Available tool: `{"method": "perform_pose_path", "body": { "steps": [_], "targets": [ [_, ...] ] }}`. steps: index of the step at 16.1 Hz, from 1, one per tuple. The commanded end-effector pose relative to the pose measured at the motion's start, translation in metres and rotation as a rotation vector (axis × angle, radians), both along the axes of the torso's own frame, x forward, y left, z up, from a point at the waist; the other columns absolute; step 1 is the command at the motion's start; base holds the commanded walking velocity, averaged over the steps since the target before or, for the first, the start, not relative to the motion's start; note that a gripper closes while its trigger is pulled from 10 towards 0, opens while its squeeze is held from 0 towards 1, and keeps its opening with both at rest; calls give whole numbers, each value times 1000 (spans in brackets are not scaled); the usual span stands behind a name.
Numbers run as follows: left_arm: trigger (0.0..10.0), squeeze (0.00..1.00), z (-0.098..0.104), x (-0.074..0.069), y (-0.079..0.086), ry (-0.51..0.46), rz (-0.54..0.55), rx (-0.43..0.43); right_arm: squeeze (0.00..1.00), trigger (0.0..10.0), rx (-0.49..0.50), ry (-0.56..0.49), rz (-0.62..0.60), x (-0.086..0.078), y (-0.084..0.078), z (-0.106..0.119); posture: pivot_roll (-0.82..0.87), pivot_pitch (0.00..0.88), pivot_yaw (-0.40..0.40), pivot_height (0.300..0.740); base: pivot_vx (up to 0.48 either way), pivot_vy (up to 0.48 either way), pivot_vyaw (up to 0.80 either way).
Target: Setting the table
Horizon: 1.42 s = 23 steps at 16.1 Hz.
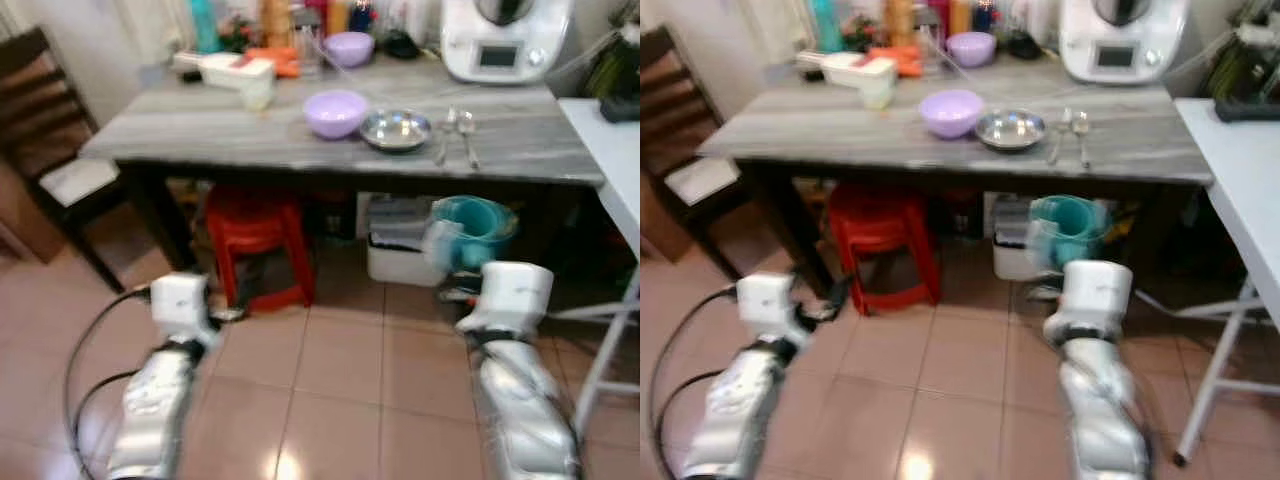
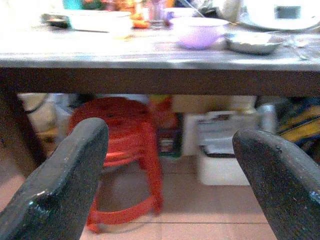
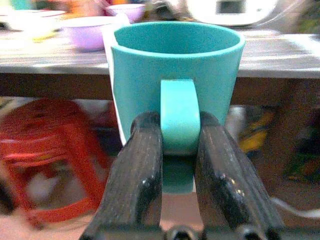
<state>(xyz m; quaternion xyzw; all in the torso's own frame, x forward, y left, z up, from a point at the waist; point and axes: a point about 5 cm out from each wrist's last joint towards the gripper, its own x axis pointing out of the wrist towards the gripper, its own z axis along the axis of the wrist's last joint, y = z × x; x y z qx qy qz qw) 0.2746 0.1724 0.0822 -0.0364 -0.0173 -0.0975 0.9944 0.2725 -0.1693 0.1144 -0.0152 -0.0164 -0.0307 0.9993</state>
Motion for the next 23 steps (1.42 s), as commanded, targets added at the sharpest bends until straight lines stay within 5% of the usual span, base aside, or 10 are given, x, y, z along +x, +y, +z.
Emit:
{"method": "perform_pose_path", "body": {
  "steps": [1,10,17,23],
  "targets": [
    [10000,0,6,2,-8,-27,-23,-9,0,10000,-21,-29,-40,-1,-12,7,-86,0,77,740,382,0,463],
    [10000,0,14,2,-23,-47,-92,-36,0,10000,-83,-117,-88,1,-17,28,-91,0,76,740,387,0,152],
    [10000,0,15,1,-26,-41,-115,-46,0,10000,-75,-124,-88,1,-14,30,-93,0,77,740,387,0,-746],
    [10000,0,15,0,-28,-37,-126,-50,0,10000,-91,-133,-72,2,-11,33,-89,0,74,740,386,0,0]
  ]
}}
